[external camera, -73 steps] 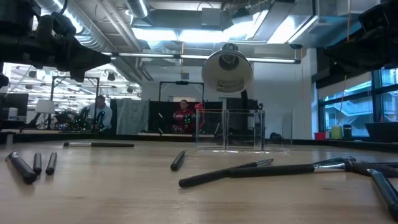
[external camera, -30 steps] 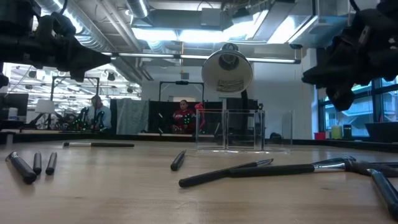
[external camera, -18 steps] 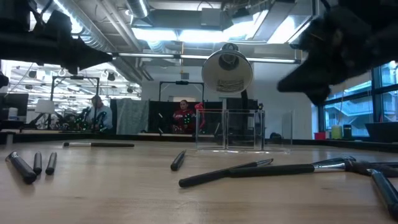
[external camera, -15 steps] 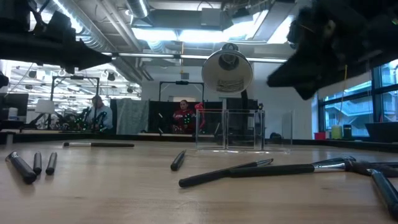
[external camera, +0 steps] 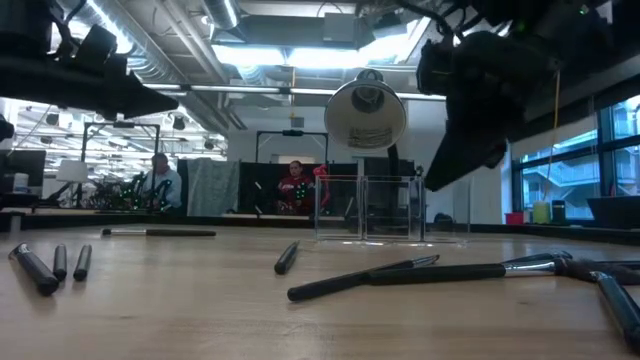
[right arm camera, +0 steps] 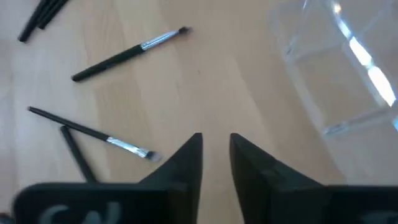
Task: Pick & Place Makeup Supplies
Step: Put the makeup brush into the transparent organizer
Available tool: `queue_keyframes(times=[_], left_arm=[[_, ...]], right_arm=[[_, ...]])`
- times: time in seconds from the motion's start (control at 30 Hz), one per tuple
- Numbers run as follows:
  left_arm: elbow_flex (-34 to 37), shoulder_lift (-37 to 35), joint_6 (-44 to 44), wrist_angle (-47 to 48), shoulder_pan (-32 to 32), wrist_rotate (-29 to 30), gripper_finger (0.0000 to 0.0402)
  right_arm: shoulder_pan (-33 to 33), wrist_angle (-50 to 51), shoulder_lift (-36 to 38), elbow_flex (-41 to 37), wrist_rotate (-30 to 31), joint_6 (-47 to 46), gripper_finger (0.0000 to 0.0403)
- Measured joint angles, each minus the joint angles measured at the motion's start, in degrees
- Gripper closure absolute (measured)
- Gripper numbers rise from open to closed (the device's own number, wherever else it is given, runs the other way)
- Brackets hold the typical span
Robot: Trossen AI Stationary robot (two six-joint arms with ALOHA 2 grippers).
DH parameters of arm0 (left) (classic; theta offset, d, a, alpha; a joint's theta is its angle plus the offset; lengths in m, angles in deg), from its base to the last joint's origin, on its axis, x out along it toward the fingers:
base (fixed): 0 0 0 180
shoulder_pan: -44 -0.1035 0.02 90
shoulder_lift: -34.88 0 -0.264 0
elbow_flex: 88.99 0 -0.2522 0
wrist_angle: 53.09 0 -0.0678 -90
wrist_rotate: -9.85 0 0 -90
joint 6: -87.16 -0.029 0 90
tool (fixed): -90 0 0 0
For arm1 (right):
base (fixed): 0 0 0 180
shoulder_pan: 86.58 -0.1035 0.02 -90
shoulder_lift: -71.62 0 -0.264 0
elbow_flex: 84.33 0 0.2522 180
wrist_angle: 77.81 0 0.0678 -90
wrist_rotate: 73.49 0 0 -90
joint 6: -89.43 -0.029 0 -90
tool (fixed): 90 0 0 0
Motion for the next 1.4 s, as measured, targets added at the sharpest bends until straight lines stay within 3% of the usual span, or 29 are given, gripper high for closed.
queue_keyframes(times=[0.17,0.33,0.53,0.7,0.97,1.4], left_arm=[[0.0,1.7,2.1,0.0,0.0,0.0,0.0371],[0.0,3.5,9.5,0.0,0.0,2.4,0.0374],[0.0,5.3,10.5,-0.1,0.0,3.1,0.0387],[0.0,5.5,8.6,-0.2,0.0,4.3,0.0391],[0.0,6.4,12.2,-0.2,0.0,4.4,0.0376],[0.0,9.1,11.8,-0.3,0.0,4.6,0.0369]], right_arm=[[0.2,7.6,0.9,0.2,-5.6,-19.9,0.0250],[-1.6,12.8,1.5,1.0,-14.5,-40.6,0.0238],[-5.1,26.6,1.3,8.2,-14.1,-53.7,0.0264],[-6.6,36.1,0.8,11.9,-8.9,-63.3,0.0279],[-6.8,35.4,-5.1,11.2,-11.6,-73.3,0.0273],[-4.3,28.4,-11.4,11.2,-11.1,-74.6,0.0260]])
